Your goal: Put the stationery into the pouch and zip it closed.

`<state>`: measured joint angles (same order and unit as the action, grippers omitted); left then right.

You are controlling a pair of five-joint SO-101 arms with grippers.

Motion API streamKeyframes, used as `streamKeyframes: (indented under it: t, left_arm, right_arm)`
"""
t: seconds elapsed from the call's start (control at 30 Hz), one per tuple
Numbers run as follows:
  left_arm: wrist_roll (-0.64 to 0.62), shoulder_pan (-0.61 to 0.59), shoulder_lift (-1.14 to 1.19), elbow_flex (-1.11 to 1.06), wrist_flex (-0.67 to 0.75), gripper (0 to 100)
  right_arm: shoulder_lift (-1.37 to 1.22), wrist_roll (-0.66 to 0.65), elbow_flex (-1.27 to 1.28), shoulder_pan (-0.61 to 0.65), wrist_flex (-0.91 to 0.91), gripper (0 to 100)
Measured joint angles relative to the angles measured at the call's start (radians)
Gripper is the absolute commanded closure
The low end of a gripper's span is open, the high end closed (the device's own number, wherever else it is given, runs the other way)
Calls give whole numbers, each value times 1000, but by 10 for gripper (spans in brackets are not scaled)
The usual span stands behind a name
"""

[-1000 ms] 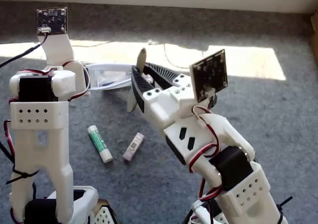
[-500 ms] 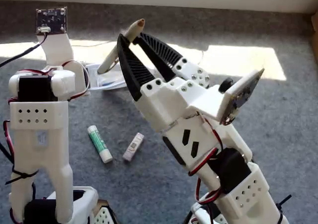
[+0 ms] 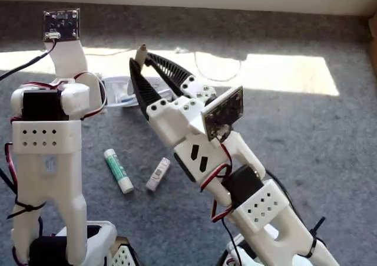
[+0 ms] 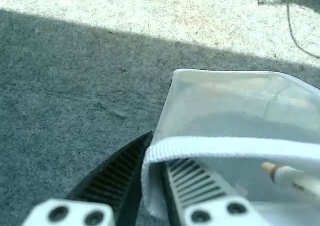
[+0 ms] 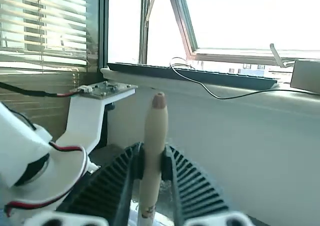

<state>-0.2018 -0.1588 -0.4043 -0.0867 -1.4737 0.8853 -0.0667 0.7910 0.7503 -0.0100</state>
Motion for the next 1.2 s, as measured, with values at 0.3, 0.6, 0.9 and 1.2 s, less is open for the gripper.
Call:
streamKeyframes:
  t: [0.3, 0.6, 0.9, 1.2]
  left_arm:
    - [0, 0, 0, 0, 0, 994]
    - [0, 0, 0, 0, 0, 994]
    - [0, 0, 0, 0, 0, 994]
    - [0, 0, 0, 0, 0, 994]
  right_arm:
    - [-2, 0, 34, 0, -2, 988]
    - [-2, 0, 34, 0, 83, 861]
    - [-2, 71, -2, 0, 293, 839]
    - [3, 204, -180, 0, 717, 839]
